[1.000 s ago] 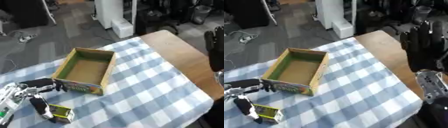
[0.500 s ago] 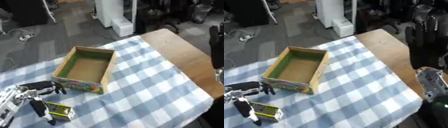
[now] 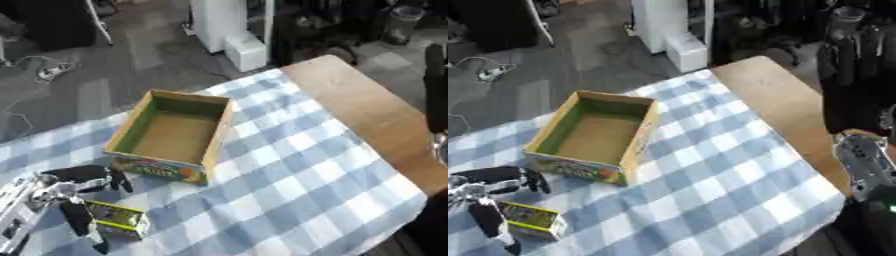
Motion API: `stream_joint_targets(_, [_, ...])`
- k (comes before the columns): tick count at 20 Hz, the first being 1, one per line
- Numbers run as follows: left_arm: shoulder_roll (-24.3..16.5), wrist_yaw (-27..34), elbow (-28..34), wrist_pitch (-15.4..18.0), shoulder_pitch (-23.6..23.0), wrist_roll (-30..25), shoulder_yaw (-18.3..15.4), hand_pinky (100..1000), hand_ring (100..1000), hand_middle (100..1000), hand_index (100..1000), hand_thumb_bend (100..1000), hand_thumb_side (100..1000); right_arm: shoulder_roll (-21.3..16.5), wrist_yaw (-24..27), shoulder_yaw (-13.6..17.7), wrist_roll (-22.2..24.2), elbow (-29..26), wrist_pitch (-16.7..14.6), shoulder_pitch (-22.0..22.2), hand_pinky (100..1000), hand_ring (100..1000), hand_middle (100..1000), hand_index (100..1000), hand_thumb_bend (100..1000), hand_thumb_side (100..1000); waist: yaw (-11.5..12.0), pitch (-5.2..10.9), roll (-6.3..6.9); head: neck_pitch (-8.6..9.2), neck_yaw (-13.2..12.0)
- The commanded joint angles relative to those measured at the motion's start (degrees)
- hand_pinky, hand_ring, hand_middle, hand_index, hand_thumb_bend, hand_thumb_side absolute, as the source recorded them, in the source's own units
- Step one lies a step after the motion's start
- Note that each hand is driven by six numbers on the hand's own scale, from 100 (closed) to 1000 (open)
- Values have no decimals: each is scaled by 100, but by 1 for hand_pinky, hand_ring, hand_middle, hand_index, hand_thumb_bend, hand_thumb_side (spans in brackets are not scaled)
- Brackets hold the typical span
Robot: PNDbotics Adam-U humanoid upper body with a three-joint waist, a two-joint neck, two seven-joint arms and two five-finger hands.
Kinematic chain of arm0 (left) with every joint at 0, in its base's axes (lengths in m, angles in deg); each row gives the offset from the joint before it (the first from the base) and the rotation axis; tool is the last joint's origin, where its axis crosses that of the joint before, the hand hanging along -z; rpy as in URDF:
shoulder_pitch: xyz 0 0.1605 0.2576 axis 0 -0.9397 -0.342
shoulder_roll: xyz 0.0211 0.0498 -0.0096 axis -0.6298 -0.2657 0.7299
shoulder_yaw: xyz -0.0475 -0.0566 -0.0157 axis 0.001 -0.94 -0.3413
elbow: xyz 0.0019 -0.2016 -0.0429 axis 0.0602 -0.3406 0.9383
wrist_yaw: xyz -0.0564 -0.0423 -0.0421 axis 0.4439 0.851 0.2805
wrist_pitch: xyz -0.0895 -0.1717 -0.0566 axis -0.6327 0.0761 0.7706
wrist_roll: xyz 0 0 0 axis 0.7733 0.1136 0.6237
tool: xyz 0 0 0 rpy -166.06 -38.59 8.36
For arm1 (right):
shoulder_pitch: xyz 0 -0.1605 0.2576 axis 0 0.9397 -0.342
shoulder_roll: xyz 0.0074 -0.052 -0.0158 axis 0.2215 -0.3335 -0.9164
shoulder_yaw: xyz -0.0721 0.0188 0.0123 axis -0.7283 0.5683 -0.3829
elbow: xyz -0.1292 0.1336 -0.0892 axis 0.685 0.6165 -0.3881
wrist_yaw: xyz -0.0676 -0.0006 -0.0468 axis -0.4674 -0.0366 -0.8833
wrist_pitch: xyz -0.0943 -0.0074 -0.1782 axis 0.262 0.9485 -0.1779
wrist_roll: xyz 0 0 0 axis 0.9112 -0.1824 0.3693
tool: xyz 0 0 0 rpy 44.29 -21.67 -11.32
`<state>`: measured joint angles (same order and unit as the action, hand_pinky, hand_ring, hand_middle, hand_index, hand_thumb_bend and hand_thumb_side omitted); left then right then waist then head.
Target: Pick up objects on the table and place them in the box.
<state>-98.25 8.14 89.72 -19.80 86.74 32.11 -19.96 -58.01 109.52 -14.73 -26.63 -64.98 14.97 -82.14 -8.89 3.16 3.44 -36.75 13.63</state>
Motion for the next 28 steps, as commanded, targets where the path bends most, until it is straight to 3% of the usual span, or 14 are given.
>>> stream_joint_targets(1, [-94,-104,157,-9,57,41,31,657,735,769,812,910,303,-154,-31,52,-17,-74,-5,-91,339,283,259,422,100,863,2,38,-28,13,3])
stream_joint_targets(2, [-99,-139,209,-11,52,75,54,562,681,737,786,911,294,-156,-33,51,-17,-74,-5,-91,339,283,259,421,100,862,0,38,-28,9,0])
stream_joint_targets(4, [-117,-230,328,-21,34,175,100,512,662,735,780,904,285,-157,-36,50,-14,-74,-6,-91,339,283,259,421,100,862,-2,38,-27,2,-5])
stream_joint_targets(13, [-158,-718,631,-146,-159,288,226,488,654,769,815,881,275,-156,-54,47,15,-74,-14,-84,339,283,258,421,100,860,2,33,-31,-13,-1])
stream_joint_targets(17, [-155,-832,637,-220,-245,246,207,278,586,728,773,817,270,-153,-57,47,24,-74,-24,-73,338,283,257,420,100,859,12,32,-37,-27,2])
stream_joint_targets(19, [-157,-882,600,-251,-285,243,187,269,583,725,772,816,270,-152,-60,47,28,-74,-27,-69,338,283,257,420,100,859,15,31,-39,-32,3])
stream_joint_targets(21, [-159,-899,559,-265,-318,251,165,241,553,700,761,795,269,-151,-64,47,32,-74,-29,-64,338,282,256,420,100,859,20,30,-40,-33,3])
stream_joint_targets(24, [-161,-917,542,-253,-353,360,131,114,470,615,724,755,260,-148,-72,46,40,-74,-32,-56,338,282,255,419,100,858,25,28,-42,-38,-1])
stream_joint_targets(28, [-173,-1313,656,-68,-361,936,84,100,461,569,644,747,246,-148,-71,48,42,-74,-39,-51,338,282,255,419,100,858,29,30,-45,-42,-4])
